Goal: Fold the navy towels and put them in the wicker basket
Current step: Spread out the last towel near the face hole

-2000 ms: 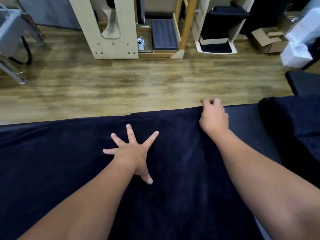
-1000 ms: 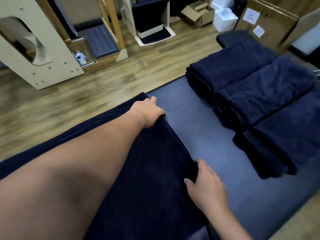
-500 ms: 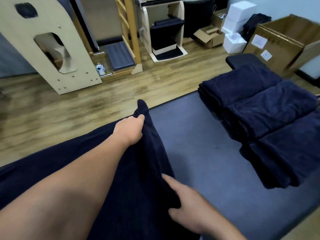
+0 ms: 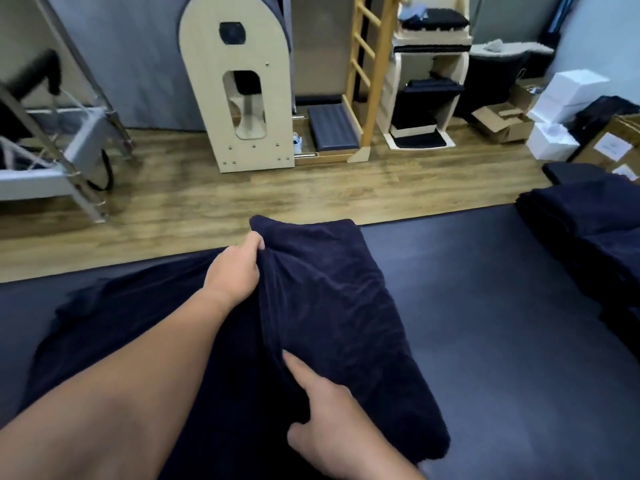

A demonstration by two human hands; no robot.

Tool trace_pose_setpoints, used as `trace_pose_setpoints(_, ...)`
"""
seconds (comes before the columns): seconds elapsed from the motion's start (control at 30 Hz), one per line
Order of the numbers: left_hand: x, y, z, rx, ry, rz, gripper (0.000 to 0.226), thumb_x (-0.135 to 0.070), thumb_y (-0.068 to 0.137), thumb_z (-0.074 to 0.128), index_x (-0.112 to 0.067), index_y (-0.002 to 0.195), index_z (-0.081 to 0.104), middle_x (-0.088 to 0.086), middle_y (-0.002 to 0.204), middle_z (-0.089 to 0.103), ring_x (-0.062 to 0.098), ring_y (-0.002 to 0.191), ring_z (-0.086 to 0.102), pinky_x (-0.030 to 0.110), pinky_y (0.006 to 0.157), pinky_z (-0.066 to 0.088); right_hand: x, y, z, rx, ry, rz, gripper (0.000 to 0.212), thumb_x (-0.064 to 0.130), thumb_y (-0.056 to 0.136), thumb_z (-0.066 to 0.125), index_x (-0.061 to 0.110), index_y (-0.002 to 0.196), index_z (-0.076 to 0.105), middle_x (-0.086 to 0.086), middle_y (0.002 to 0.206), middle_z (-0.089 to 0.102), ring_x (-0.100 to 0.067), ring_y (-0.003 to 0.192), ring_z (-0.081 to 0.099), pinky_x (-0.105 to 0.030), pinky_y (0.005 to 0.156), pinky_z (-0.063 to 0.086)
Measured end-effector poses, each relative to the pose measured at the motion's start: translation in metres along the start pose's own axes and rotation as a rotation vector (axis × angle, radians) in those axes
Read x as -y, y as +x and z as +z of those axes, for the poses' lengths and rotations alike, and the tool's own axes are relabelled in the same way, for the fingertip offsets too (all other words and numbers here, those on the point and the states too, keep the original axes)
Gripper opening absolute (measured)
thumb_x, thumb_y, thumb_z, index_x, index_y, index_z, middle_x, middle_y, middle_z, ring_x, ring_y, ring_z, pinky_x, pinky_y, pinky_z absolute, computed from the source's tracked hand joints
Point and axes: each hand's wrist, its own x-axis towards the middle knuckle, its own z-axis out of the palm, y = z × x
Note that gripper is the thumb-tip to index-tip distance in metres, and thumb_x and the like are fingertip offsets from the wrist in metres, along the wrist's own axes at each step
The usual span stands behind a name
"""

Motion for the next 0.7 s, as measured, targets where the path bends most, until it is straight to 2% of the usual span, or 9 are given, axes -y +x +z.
trace_pose_setpoints(0.13,0.071,-0.027,-0.028,-0.05,-0.032,-0.067,0.033,0.002,0.09,0.036,-0.026,0.107,0.039,0.002,0.076,0.055,0.028,0.073,0.05,0.039,0.061,0.037,0.047,0.013,0.064,0.04,-0.003,-0.017,0.101,0.014,0.082,0.063,0.063,0.15,0.008,0.018,0.15,0.041,-0.005,0.134,0.042,-0.024,0.116,0.033)
trace_pose_setpoints(0.23,0.119,-0.043,-0.049,-0.066,-0.038,-0.111,0.034,0.002,0.09,0.036,-0.028,0.105,0.039,0.002,0.082,0.057,0.03,0.079,0.052,0.04,0.065,0.039,0.08,0.022,0.104,0.068,-0.012,-0.032,0.101,0.011,0.083,0.064,0.059,0.152,0.009,0.019,0.151,0.04,-0.002,0.134,0.043,-0.021,0.115,0.033)
trace_pose_setpoints(0.33,0.161,-0.059,-0.068,-0.046,-0.036,-0.17,0.035,0.003,0.089,0.035,-0.028,0.106,0.039,0.0,0.08,0.055,0.029,0.076,0.052,0.04,0.063,0.038,0.107,0.033,0.14,0.109,-0.049,-0.042,0.101,0.011,0.083,0.064,0.056,0.154,0.007,0.015,0.152,0.042,-0.004,0.134,0.044,-0.021,0.115,0.034)
trace_pose_setpoints(0.43,0.198,-0.074,-0.085,-0.031,-0.017,-0.207,0.039,0.004,0.088,0.033,-0.03,0.106,0.038,0.0,0.077,0.053,0.023,0.07,0.049,0.038,0.059,0.034,0.128,0.042,0.172,0.145,-0.105,-0.051,0.101,0.013,0.084,0.064,0.055,0.154,0.003,0.01,0.151,0.044,-0.008,0.135,0.044,-0.023,0.116,0.033)
trace_pose_setpoints(0.6,0.24,-0.091,-0.106,-0.032,0.004,-0.25,0.039,0.001,0.085,0.032,-0.036,0.099,0.036,-0.002,0.078,0.054,0.024,0.067,0.048,0.038,0.06,0.034,0.152,0.054,0.211,0.221,-0.109,-0.064,0.101,0.014,0.084,0.061,0.056,0.153,0.001,0.009,0.153,0.042,-0.011,0.139,0.04,-0.027,0.118,0.03)
trace_pose_setpoints(0.7,0.268,-0.101,-0.113,0.003,0.029,-0.288,0.036,0.0,0.086,0.034,-0.034,0.096,0.036,0.001,0.086,0.057,0.023,0.068,0.05,0.037,0.058,0.035,0.164,0.065,0.232,0.313,-0.124,-0.058,0.098,0.018,0.088,0.061,0.057,0.153,-0.002,0.005,0.156,0.036,-0.016,0.144,0.034,-0.033,0.121,0.024)
